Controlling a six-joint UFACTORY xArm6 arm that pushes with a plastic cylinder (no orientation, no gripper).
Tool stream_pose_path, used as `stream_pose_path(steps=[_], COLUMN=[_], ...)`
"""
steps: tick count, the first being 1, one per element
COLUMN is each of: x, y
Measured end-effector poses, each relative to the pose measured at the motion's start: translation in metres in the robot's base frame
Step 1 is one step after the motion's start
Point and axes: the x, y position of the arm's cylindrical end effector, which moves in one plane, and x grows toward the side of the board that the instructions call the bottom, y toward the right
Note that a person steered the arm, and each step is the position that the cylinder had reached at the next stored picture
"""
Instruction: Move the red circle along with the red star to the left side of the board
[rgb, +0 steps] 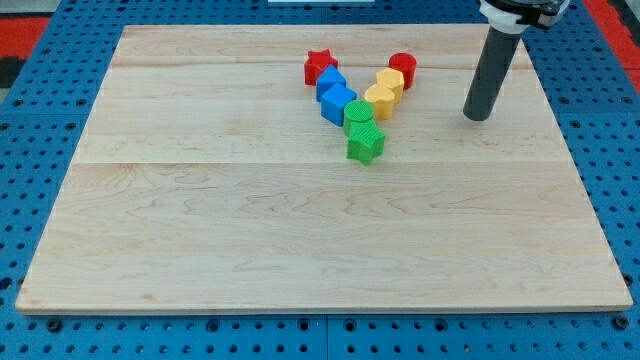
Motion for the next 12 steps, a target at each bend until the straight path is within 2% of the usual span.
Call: stream_pose_path(steps=[4,5,6,8,12], x=[-0.026,-0.059,-0.089,-0.092,-0.092], y=[0.006,-0.004,-0.026,-0.1,-0.193])
